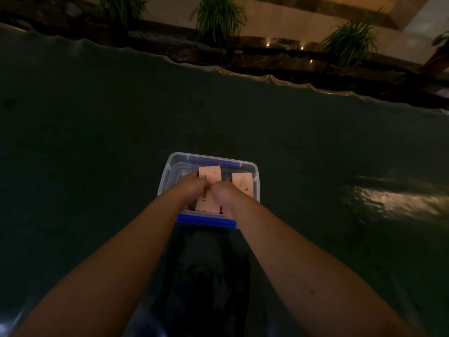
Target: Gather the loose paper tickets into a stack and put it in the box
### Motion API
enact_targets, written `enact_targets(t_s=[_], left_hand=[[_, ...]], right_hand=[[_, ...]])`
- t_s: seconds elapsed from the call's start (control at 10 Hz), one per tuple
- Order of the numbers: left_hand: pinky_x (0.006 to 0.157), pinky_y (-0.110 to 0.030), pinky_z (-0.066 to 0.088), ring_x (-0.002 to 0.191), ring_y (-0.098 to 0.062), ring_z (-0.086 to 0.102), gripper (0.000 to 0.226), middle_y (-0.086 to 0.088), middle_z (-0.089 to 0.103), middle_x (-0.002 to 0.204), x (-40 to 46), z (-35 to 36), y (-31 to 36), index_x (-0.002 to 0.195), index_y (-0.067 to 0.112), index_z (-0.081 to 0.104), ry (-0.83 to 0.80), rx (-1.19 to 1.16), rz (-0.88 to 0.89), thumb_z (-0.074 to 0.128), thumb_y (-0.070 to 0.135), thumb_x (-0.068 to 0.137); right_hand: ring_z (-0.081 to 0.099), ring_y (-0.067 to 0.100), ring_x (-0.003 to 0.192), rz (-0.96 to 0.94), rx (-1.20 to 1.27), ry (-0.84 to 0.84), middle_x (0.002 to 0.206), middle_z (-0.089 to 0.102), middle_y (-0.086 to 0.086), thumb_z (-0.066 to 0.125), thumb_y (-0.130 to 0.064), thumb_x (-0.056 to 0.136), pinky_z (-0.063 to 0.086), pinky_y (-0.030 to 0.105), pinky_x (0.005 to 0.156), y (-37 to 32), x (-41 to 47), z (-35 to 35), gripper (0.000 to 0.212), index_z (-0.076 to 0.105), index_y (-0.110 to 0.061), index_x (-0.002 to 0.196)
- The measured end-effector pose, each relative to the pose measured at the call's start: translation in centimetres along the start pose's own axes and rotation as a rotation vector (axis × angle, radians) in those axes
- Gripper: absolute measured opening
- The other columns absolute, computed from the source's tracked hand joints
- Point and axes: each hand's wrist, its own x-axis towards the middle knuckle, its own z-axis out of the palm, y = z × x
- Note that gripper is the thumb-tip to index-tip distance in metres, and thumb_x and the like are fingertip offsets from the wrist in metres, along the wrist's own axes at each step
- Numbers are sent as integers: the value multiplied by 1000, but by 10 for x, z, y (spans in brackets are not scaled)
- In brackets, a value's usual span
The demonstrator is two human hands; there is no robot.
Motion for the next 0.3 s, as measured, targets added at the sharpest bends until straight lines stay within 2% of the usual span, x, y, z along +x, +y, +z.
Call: enact_targets(t_s=[0.1, 0.2, 0.3], left_hand=[[99, -56, 54, 112, -32, 63, 41, -12, 62, 123, -1, -2, -3, 145, 26, 47, 11, -16, 10, 54, 27, 104], [91, -43, 54, 107, -22, 60, 41, -8, 62, 128, -13, -10, -2, 143, 21, 50, 79, 127, 139, 58, 28, 103], [83, -36, 49, 104, -17, 58, 36, -3, 63, 121, -31, -14, 4, 138, 21, 53, 135, 251, 245, 59, 27, 103]], right_hand=[[64, 26, 95, -7, -90, 52, 88, 58, 9, 53, -25, 108, 50, 40, 104, -4, -14, -7, 13, 59, -14, 105], [68, 27, 110, -23, -111, 13, 111, 67, 8, 53, -25, 108, 54, 46, 107, -3, -28, -19, 19, 59, -17, 123], [69, 26, 114, -82, -75, -1, 119, 69, 7, 54, -21, 107, 57, 47, 106, 3, -41, -31, 12, 61, -21, 117]])
